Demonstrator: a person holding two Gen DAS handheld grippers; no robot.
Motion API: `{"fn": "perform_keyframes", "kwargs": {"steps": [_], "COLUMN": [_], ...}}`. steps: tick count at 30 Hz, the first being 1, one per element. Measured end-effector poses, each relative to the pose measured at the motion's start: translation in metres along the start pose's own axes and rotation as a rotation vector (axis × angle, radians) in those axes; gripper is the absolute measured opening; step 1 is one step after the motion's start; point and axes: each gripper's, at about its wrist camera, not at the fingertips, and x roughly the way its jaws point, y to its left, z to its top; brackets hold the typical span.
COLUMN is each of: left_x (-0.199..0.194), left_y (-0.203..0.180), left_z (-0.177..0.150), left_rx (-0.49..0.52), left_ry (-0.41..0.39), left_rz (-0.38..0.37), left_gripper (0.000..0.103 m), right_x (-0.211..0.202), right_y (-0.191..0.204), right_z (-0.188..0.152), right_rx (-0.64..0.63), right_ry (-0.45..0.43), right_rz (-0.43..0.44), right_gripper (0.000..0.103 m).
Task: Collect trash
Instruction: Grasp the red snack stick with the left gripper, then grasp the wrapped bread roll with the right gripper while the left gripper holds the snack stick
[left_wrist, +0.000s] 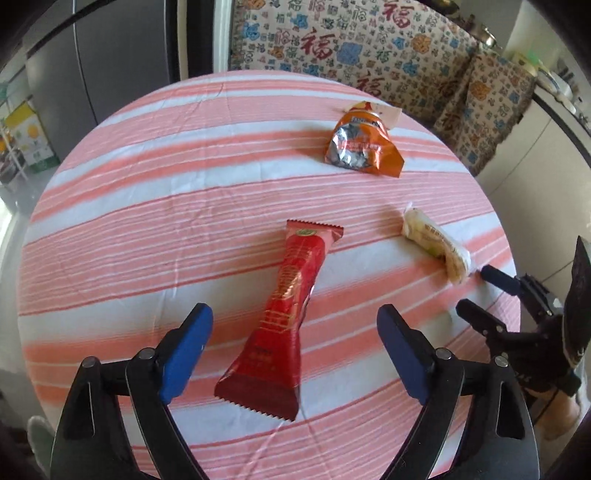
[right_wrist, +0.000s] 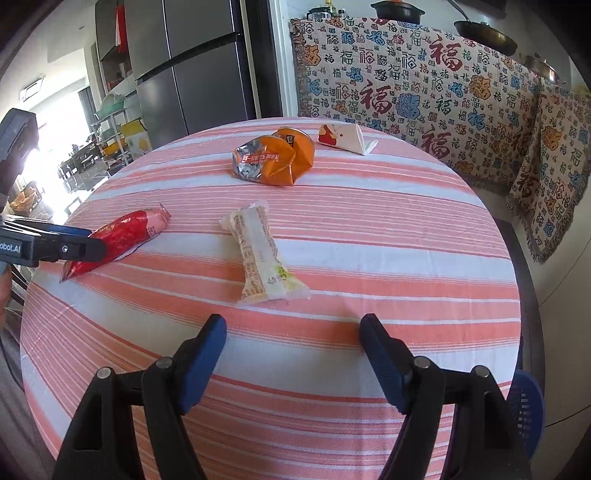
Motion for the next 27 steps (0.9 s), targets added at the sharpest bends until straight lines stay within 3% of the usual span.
{"fn": "perform_keyframes", "kwargs": {"steps": [5,13,27], "left_x": [0.025,0.030,0.017], "left_y": [-0.013,-0.006,-0.001], "left_z": [0.003,0.000,-0.004], "left_rx": [0.107,0.125,0.105], "left_ry": [-0.031,-0.042,-0.065], "left_rz": [0.149,0.215,0.189], "left_gripper": [0.091,0.091,0.091], "right_x": [-0.002,-0.011,0.017], "right_y": [-0.007,-0.003,0.038], "right_z": [0.006,0.031,0.075], "right_rx": [0.015,-0.022,-0.223], "right_ry": [0.047,0.028,0.215], "right_rz": [0.046,0.080,0.043], "right_gripper": [0.076,0.076,0.076]}}
